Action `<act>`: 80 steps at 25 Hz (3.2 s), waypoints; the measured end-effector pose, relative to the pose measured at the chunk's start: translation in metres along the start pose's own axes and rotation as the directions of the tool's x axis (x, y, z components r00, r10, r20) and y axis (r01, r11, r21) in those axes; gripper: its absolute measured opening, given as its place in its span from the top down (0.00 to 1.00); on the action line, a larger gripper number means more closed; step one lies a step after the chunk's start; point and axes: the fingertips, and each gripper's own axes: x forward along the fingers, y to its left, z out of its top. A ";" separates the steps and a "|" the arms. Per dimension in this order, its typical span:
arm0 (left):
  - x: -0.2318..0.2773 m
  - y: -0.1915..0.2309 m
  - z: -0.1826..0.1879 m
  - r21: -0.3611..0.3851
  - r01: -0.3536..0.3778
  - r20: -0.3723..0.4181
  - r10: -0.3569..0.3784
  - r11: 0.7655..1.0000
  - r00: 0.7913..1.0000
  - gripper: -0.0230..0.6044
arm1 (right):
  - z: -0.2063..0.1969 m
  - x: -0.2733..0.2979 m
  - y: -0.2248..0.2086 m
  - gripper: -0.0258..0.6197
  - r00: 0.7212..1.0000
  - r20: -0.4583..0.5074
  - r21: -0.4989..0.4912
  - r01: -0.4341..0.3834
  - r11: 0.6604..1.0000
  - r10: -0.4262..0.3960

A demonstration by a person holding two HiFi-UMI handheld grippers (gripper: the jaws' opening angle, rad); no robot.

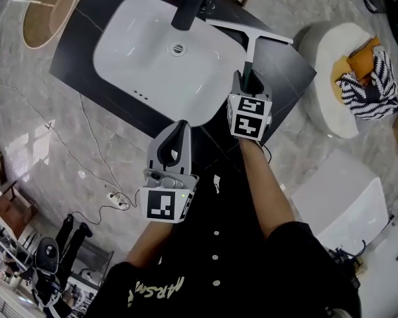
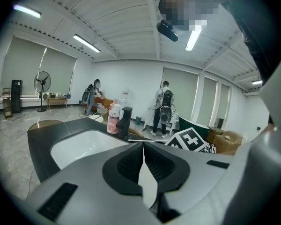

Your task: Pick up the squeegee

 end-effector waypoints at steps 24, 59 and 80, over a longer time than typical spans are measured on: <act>-0.003 -0.025 0.060 0.045 -0.008 0.111 0.003 0.999 0.994 0.93 | 0.051 -0.071 -0.042 0.82 0.991 0.132 -0.098 0.017 0.995 -0.004; -0.063 -0.042 0.235 0.161 -0.101 0.441 0.020 0.982 0.897 0.93 | 0.245 -0.350 -0.007 0.82 0.622 0.743 -0.237 -0.101 0.966 0.248; -0.077 -0.047 0.246 0.182 -0.117 0.466 0.019 0.976 0.885 0.93 | 0.249 -0.358 -0.004 0.82 0.594 0.766 -0.228 -0.106 0.968 0.245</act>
